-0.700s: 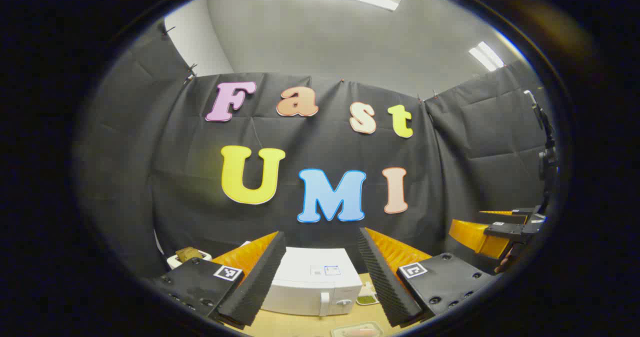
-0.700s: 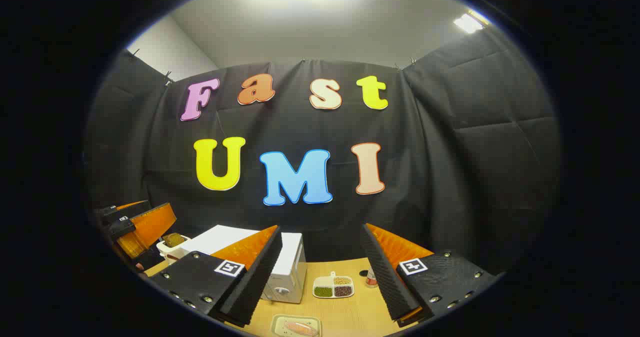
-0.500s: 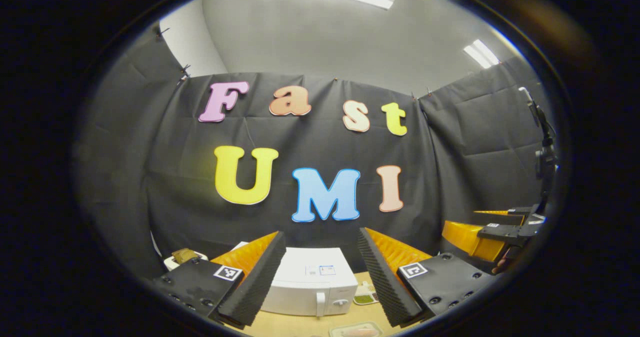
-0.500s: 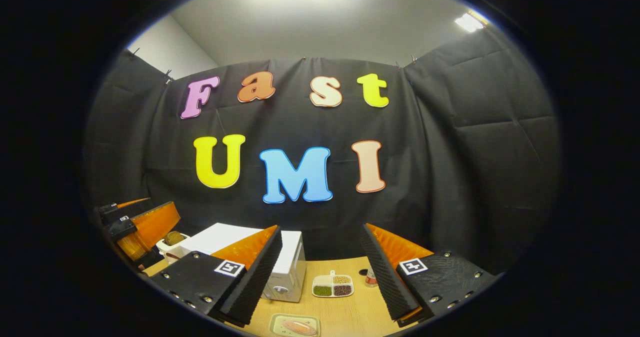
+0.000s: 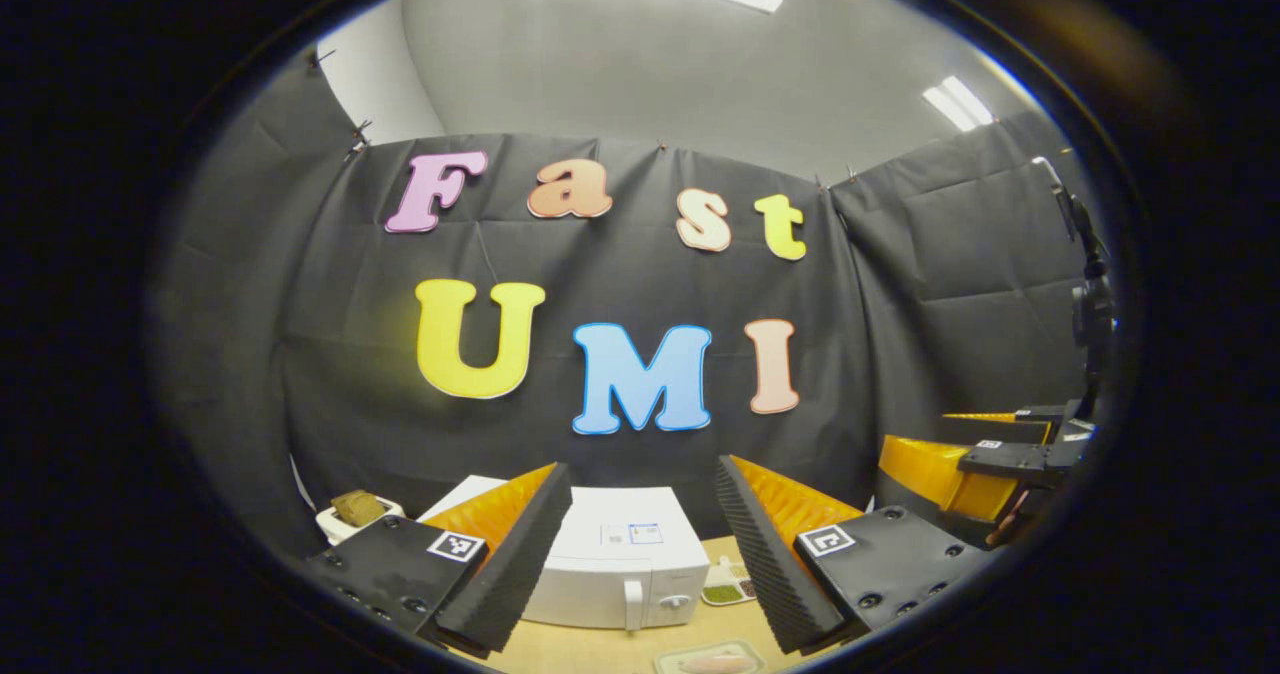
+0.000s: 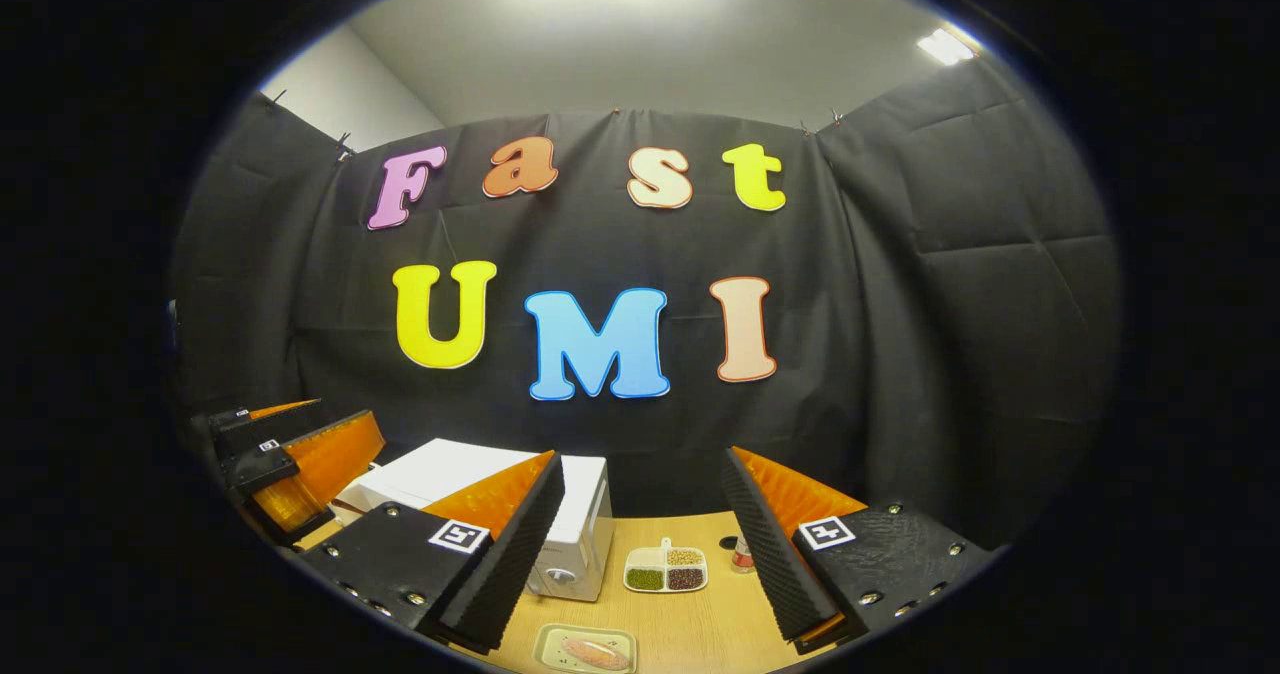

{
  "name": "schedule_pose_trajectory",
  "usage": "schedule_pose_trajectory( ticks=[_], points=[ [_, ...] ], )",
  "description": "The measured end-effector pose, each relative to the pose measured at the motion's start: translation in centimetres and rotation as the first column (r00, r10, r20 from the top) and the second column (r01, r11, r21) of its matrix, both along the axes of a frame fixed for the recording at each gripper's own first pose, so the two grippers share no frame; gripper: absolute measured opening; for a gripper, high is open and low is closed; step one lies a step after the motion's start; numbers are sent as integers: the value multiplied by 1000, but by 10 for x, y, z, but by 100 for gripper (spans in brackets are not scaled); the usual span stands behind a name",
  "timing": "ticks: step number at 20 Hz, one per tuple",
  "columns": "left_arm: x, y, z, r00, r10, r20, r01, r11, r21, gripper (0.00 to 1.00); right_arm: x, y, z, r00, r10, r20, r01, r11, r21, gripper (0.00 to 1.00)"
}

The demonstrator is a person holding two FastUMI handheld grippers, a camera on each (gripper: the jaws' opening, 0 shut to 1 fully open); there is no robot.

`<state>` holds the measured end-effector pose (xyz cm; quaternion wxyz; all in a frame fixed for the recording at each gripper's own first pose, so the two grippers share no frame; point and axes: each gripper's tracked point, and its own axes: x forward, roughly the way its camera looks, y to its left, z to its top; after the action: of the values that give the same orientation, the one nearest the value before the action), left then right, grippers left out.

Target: Open the microwave oven with the left hand, put the food in, and close the microwave oven.

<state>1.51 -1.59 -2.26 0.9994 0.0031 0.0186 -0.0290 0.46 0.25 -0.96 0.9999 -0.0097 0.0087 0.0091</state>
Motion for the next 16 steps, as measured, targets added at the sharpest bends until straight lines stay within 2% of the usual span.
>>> schedule_pose_trajectory(
  ticks=[7, 10, 13, 16],
  points=[
    [-2, -12, -2, 999, -34, 7, 34, 999, -8, 98, -7, -8, -2, 1000, -19, 2, 19, 1000, 14, 96],
    [3, -12, -25, 1000, -30, -5, 30, 999, -26, 98, -11, -18, 0, 999, -44, 15, 44, 999, -6, 96],
    [5, -17, -44, 999, -34, 15, 35, 996, -84, 98, -15, -27, -8, 999, -51, 4, 51, 998, -22, 96],
    [15, -13, -74, 1000, -21, -7, 21, 999, -30, 99, -18, -37, -21, 997, -72, -28, 72, 997, -9, 96]
  ],
)
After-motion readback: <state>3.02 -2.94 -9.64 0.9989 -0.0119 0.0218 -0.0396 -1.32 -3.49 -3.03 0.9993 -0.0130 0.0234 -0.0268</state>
